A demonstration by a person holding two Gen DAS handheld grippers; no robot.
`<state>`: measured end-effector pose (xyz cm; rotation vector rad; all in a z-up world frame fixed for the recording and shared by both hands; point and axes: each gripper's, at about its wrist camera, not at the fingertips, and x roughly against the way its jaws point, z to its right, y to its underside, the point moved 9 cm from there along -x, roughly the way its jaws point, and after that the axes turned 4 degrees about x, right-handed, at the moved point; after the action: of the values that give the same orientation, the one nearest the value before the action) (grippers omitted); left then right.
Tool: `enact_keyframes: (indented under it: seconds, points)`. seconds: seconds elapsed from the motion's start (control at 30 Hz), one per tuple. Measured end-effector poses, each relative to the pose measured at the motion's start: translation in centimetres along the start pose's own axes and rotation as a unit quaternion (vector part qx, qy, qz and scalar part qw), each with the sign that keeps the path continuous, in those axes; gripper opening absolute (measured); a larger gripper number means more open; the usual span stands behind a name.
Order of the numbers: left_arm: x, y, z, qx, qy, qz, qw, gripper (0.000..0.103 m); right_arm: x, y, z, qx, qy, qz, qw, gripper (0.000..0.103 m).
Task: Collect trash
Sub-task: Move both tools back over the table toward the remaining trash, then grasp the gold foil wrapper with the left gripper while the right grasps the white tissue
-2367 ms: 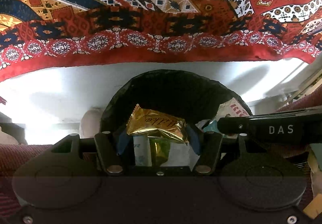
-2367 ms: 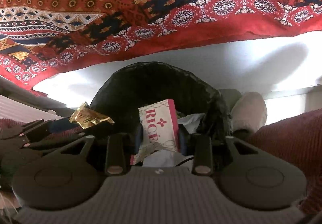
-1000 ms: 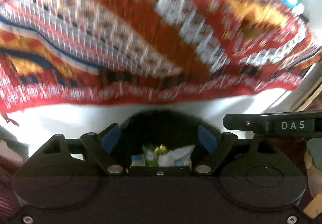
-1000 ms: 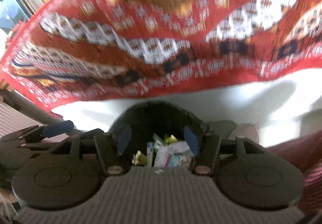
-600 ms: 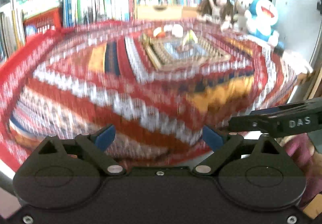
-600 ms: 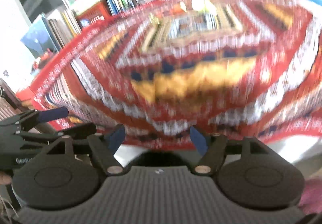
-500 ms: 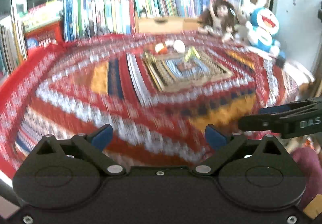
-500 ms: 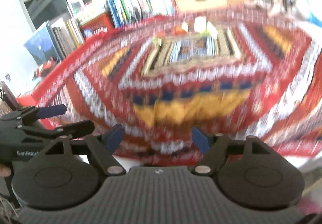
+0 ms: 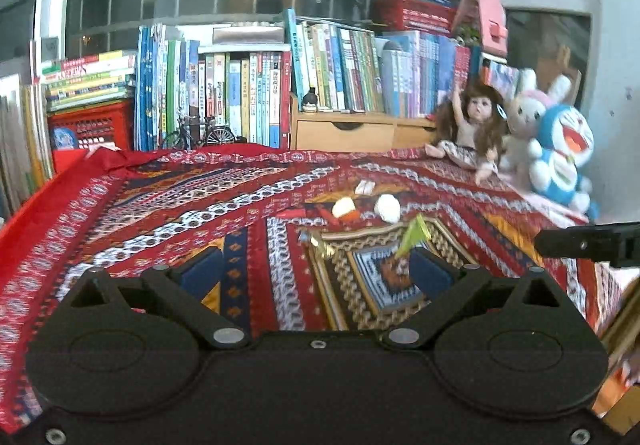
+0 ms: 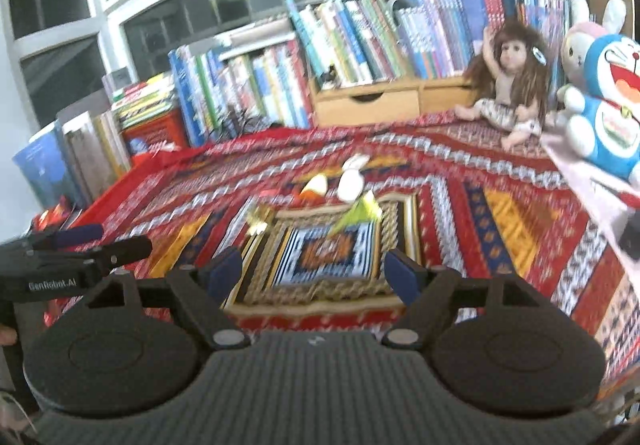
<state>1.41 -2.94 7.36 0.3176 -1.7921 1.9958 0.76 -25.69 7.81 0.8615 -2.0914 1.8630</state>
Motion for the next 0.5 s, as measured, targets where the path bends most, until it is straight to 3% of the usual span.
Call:
enact_keyframes:
  seconds: [0.23,0.37,0.5]
  points:
    - [-7.3,0.5,0.4,-0.015,-0.005,-0.017,0.9997,0.094,-5.4,-3.1,2.5,-0.01,0.013,-0.004,1.0,0.086]
    - [-12.1,1.3,0.4,-0.008,-0.015,-0.047,0.9987,0.071,-10.0,-4.3,3.7,-0.008,0.031,-0.025,0.999,0.085]
    - [-15.9,1.4,-0.2,0.015,-0.015,-0.062,0.9979,0.069,-14.5,-5.0,4.7,-0.015,0.039,-0.057,0.998,0.084]
